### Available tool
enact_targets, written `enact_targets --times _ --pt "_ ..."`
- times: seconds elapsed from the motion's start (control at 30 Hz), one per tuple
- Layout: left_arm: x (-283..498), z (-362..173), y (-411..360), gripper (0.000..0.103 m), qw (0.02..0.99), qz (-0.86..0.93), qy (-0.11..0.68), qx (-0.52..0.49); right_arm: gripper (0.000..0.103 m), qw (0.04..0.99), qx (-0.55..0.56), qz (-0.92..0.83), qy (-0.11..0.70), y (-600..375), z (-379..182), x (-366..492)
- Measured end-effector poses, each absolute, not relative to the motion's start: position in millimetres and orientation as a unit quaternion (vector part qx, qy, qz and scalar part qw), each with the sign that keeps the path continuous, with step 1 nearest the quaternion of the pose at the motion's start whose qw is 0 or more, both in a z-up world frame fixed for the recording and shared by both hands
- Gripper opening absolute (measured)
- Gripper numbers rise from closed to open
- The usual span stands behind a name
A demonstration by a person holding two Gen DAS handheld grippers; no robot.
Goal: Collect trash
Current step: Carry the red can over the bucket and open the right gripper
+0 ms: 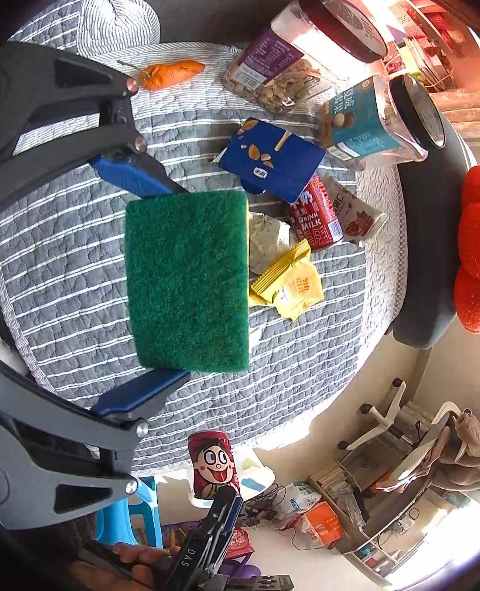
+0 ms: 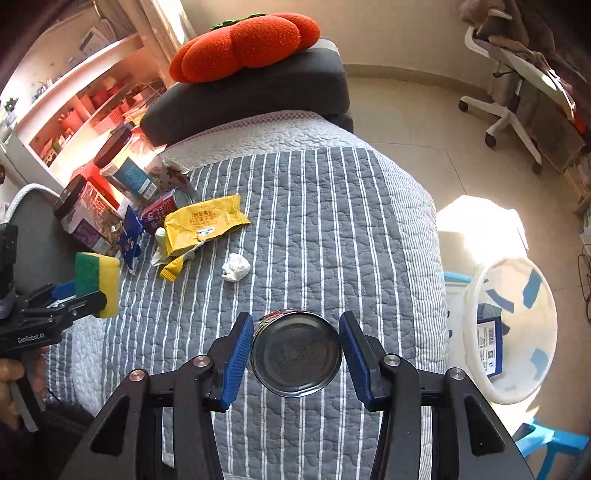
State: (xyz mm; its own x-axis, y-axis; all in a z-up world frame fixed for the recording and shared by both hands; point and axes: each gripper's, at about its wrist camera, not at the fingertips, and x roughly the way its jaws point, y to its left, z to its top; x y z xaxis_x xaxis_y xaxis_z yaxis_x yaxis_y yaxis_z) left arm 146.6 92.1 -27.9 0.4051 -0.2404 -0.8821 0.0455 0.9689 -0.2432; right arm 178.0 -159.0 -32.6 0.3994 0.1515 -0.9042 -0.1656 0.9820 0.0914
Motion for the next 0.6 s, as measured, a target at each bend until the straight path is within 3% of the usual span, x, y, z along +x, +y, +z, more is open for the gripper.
enact_targets --times 0.33,0.6 --pt "161 -20 8 0.086 0.841 -0.149 0.518 -0.058 0.049 0.863 0.052 -0.038 0.501 -292 0 157" --pt "171 -25 -60 0.086 0.832 -0.197 0.518 -0.014 0.049 0.853 0.088 -0.135 0.496 -384 -8 142"
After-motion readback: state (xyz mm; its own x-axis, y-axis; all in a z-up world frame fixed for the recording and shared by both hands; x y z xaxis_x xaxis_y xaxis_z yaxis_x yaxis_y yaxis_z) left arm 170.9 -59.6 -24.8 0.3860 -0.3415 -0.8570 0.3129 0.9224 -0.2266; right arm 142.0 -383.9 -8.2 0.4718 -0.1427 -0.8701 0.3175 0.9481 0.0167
